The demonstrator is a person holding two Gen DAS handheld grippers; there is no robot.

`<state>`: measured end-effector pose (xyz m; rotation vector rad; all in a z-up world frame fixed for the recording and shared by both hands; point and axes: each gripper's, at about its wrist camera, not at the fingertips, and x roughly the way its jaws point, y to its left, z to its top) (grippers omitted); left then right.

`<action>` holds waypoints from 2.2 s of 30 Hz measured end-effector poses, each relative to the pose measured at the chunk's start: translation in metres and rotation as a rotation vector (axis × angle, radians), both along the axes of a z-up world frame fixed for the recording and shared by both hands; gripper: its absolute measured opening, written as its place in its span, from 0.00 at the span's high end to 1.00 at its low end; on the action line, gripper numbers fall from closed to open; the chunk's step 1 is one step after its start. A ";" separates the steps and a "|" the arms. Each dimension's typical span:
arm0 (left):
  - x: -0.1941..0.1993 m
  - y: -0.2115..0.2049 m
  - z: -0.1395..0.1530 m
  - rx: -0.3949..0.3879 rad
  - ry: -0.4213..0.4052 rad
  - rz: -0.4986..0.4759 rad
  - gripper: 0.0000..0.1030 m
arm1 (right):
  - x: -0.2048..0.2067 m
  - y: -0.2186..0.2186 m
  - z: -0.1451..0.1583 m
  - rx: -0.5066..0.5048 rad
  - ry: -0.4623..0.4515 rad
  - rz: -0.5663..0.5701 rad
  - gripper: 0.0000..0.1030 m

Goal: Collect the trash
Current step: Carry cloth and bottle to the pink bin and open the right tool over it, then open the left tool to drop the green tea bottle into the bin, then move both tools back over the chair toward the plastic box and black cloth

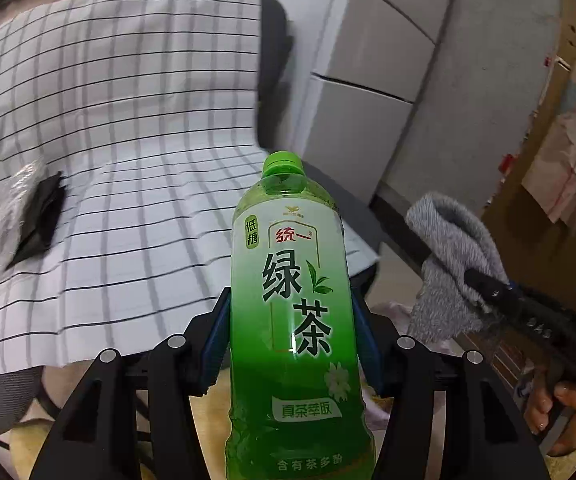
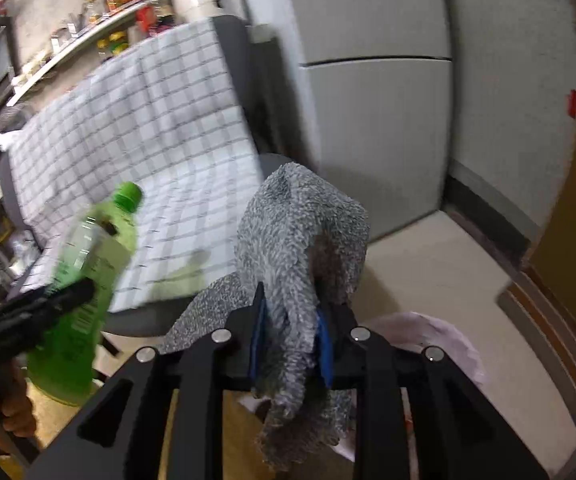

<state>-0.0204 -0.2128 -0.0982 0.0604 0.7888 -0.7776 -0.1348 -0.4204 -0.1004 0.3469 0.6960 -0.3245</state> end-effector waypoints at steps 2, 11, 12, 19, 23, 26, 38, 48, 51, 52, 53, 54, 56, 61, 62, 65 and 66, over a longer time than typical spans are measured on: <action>-0.004 -0.010 0.000 -0.003 0.005 -0.031 0.45 | -0.011 -0.012 -0.005 0.000 0.025 -0.038 0.77; -0.011 -0.054 -0.008 0.035 0.026 -0.121 0.45 | -0.033 -0.066 -0.063 0.101 0.184 -0.217 0.60; -0.011 -0.056 -0.009 0.039 0.027 -0.125 0.45 | -0.033 -0.068 -0.067 0.115 0.188 -0.219 0.58; -0.013 -0.066 -0.013 0.060 0.030 -0.138 0.45 | -0.034 -0.069 -0.060 0.113 0.146 -0.196 0.55; -0.019 -0.071 -0.016 0.067 0.031 -0.174 0.45 | -0.039 -0.066 -0.048 0.100 0.098 -0.191 0.55; -0.026 -0.082 -0.019 0.069 0.025 -0.221 0.45 | -0.044 -0.069 -0.037 0.096 0.057 -0.204 0.55; -0.070 -0.169 -0.029 0.044 0.013 -0.443 0.45 | -0.086 -0.100 -0.008 0.054 -0.044 -0.296 0.55; -0.073 -0.194 -0.036 0.076 -0.016 -0.393 0.19 | -0.096 -0.114 -0.017 0.076 -0.035 -0.324 0.54; -0.064 -0.177 -0.033 0.075 -0.015 -0.356 0.19 | -0.087 -0.107 -0.020 0.082 -0.025 -0.298 0.54; -0.059 -0.168 -0.031 0.077 -0.017 -0.334 0.19 | -0.083 -0.104 -0.020 0.082 -0.023 -0.285 0.54; -0.055 -0.161 -0.030 0.081 -0.017 -0.316 0.19 | -0.080 -0.101 -0.019 0.081 -0.022 -0.275 0.54; -0.051 -0.152 -0.028 0.083 -0.018 -0.296 0.19 | -0.076 -0.097 -0.018 0.079 -0.022 -0.260 0.55; -0.042 -0.131 -0.025 0.101 -0.021 -0.245 0.19 | -0.069 -0.089 -0.015 0.072 -0.025 -0.238 0.54; -0.024 -0.083 -0.020 0.131 -0.024 -0.134 0.19 | -0.046 -0.062 -0.003 0.059 -0.039 -0.156 0.54; -0.022 -0.073 -0.019 0.134 -0.026 -0.111 0.19 | -0.039 -0.052 0.000 0.053 -0.040 -0.126 0.54; -0.014 -0.041 -0.018 0.138 -0.040 -0.047 0.19 | -0.022 -0.032 0.003 0.040 -0.039 -0.070 0.54; -0.009 -0.027 -0.018 0.143 -0.042 -0.013 0.19 | -0.016 -0.026 0.003 0.038 -0.034 -0.051 0.54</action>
